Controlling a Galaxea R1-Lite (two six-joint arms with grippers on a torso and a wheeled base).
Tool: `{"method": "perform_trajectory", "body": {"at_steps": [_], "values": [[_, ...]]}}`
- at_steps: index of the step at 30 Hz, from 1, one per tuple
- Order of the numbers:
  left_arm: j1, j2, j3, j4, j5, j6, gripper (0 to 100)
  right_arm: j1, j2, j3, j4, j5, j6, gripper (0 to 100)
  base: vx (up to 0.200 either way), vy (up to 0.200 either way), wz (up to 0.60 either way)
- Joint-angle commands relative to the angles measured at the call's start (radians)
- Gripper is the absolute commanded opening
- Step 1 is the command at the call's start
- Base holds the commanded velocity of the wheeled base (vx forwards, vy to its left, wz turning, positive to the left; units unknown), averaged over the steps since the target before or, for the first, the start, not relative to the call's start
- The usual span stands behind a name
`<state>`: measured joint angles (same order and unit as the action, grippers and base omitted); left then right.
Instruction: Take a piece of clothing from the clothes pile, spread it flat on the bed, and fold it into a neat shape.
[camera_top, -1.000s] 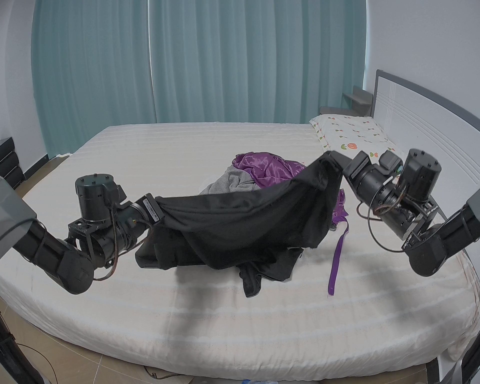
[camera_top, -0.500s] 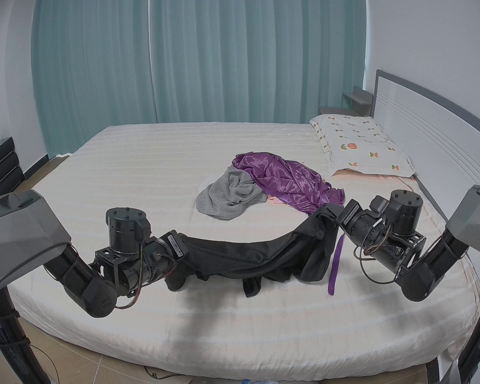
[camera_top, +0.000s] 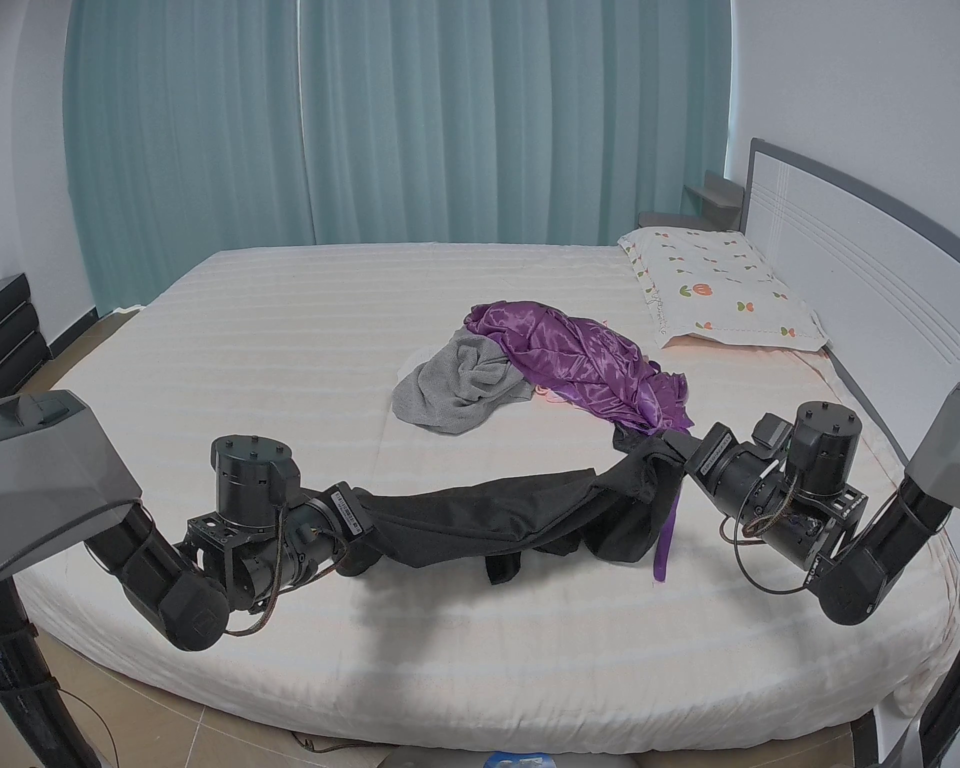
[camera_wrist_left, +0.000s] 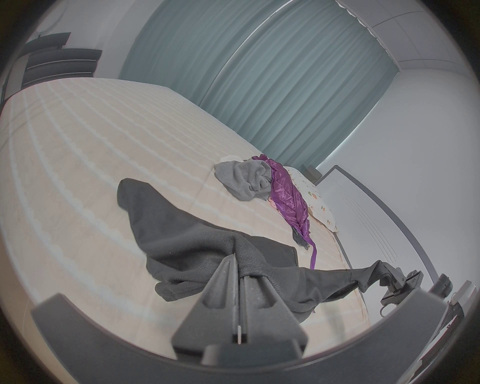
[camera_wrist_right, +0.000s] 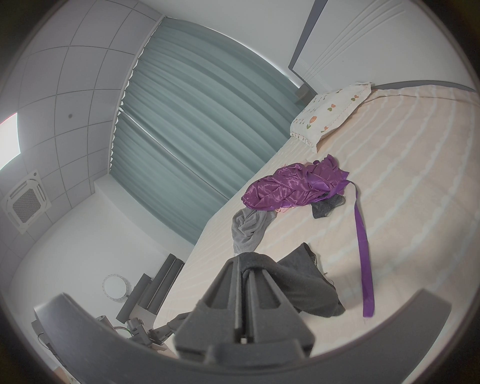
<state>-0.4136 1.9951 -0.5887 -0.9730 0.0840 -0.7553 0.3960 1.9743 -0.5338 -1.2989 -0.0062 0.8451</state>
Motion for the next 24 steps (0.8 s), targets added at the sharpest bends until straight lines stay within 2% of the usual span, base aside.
{"method": "perform_trajectory", "body": {"at_steps": [1,10,15,24], "values": [[-0.001,-0.013,0.004,-0.001,0.000,-0.001,0,0.001,-0.018,0.006,0.000,0.000,0.000,0,0.000,0.000,0.00],[-0.001,-0.012,-0.003,-0.024,0.003,-0.019,0,0.003,-0.028,0.009,-0.002,-0.001,0.002,0,0.000,0.000,0.00],[-0.001,-0.012,-0.010,-0.046,0.042,-0.047,0,0.018,-0.026,0.017,-0.048,-0.026,0.000,0,0.000,0.000,0.00],[0.007,-0.013,-0.014,-0.049,0.046,-0.047,0,0.029,-0.020,0.023,-0.077,-0.035,-0.001,0,0.000,0.200,0.00]]}}
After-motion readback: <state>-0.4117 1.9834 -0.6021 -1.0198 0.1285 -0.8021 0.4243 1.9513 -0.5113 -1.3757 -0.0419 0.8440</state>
